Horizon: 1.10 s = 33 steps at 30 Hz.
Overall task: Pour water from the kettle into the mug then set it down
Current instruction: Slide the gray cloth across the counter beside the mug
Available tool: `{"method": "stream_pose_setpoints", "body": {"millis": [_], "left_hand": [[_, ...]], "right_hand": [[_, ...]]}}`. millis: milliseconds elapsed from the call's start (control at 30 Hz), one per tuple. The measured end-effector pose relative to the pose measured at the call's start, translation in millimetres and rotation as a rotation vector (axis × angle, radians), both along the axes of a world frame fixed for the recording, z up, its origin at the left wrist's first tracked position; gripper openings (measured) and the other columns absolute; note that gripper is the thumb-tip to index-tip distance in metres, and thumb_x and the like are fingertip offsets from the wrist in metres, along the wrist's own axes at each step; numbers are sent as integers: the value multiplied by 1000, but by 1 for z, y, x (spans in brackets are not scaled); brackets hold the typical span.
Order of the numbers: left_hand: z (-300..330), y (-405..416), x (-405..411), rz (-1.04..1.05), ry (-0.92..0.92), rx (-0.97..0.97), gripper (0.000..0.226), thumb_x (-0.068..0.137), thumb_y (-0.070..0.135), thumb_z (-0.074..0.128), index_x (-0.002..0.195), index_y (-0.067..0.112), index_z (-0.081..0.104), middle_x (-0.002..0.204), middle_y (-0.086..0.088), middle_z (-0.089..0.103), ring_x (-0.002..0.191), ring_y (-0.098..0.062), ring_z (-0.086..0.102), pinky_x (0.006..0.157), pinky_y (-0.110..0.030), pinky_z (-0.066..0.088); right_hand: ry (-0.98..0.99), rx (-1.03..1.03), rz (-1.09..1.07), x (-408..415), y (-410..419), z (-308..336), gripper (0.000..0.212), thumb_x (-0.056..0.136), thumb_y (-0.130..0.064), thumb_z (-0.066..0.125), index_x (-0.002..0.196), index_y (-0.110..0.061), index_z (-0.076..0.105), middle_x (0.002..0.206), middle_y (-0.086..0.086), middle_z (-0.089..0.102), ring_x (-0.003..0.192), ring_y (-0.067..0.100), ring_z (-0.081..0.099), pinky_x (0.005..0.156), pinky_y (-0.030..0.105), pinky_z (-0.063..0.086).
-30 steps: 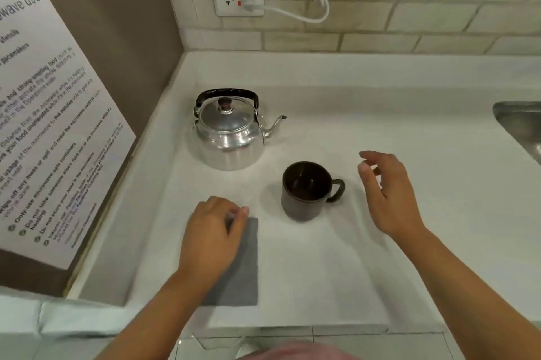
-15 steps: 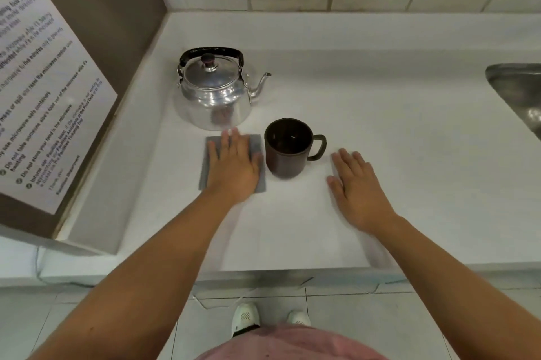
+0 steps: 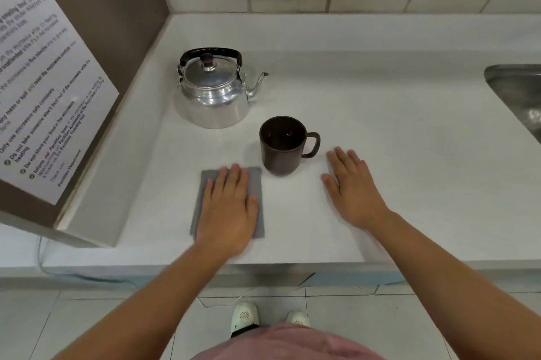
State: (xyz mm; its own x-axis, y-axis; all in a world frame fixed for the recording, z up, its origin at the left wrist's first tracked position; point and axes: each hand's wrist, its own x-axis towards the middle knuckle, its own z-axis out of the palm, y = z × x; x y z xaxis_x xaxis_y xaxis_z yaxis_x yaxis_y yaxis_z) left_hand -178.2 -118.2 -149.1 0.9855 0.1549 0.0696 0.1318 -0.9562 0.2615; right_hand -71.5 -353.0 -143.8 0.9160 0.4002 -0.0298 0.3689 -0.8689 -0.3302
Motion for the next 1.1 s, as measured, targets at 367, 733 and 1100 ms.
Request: {"method": "stream_pose_setpoints", "body": {"millis": [367, 733, 1100], "left_hand": [[19, -149, 64, -406, 160, -380, 52, 103, 17, 32, 152, 10, 18, 162, -10, 13, 148, -25, -4, 118, -41, -8], [21, -15, 8, -160, -232, -373, 24, 92, 9, 62, 114, 12, 69, 114, -5, 70, 105, -24, 63, 93, -27, 44], [-4, 3, 25, -26, -114, -164, 47, 100, 24, 48, 141, 1, 44, 150, -19, 39, 142, -32, 28, 118, -41, 14]], "right_hand": [[-6, 558, -230, -21, -25, 30, 37, 100, -16, 38, 133, -10, 52, 135, 9, 57, 122, 18, 51, 100, 18, 33], [66, 161, -109, -51, -4, 3, 65, 99, -48, 23, 153, -17, 7, 163, 0, 3, 148, 18, -1, 116, 29, -3], [31, -195, 92, 79, 2, 1, 66, 98, -50, 13, 152, -16, -4, 162, 9, -8, 147, 28, -13, 118, 45, -8]]}}
